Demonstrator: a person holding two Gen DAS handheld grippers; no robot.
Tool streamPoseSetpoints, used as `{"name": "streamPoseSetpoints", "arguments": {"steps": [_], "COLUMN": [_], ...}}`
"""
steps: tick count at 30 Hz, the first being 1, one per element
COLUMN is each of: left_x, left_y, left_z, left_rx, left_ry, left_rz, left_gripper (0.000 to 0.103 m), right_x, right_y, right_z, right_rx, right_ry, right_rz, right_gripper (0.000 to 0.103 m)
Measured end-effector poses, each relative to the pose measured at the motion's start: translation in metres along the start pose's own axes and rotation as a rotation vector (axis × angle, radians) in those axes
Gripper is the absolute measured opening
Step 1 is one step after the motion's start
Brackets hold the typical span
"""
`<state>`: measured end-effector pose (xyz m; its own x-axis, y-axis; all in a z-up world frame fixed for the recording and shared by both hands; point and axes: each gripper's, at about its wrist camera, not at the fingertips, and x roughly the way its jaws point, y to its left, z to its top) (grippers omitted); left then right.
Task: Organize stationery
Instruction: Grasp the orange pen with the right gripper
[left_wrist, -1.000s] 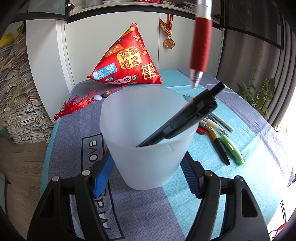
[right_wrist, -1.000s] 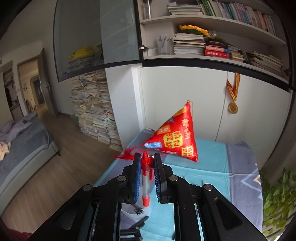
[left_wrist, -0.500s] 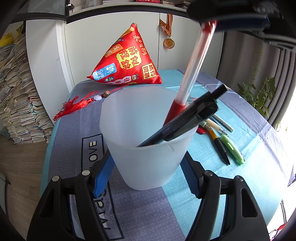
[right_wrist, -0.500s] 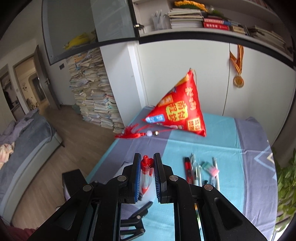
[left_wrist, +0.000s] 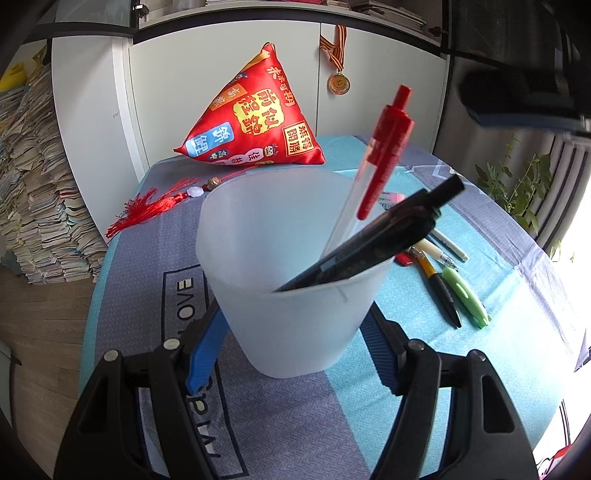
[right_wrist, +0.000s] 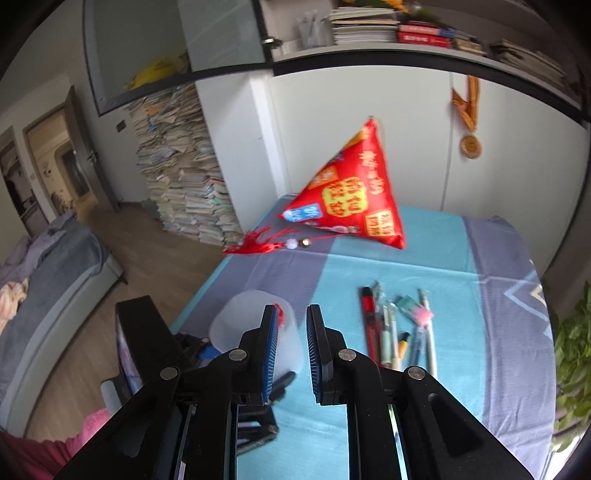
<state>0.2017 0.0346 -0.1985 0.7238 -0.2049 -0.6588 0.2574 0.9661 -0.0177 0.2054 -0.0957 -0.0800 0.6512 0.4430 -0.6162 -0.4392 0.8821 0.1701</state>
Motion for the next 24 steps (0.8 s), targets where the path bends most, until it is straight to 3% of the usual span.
{"name": "streamPoseSetpoints", "arguments": {"steps": [5, 10, 19, 24], "left_x": [-0.001, -0.001, -0.001, -0.001], "left_y": [0.000, 0.001, 0.001, 0.001], "left_z": [0.000, 0.000, 0.000, 0.000], "left_rx": [0.002, 0.003, 0.003, 0.003], "left_ry": [-0.002, -0.003, -0.003, -0.003], "left_rz": [0.000, 0.000, 0.000, 0.000], "left_gripper": [0.070, 0.070, 0.070, 0.070], "right_x": [0.016, 0.048, 0.072, 0.076], "right_y": [-0.029, -0.049, -0.054, -0.051], "right_z": [-0.032, -0.066, -0.083, -0.083], "right_rx": [0.065, 0.140, 0.163, 0.137], "right_ry": [0.111, 0.241, 0.312, 0.299], "right_rz": [-0.138, -0.191, -0.232, -0.263], "right_gripper": [0.014, 0.014, 0.014, 0.014]}}
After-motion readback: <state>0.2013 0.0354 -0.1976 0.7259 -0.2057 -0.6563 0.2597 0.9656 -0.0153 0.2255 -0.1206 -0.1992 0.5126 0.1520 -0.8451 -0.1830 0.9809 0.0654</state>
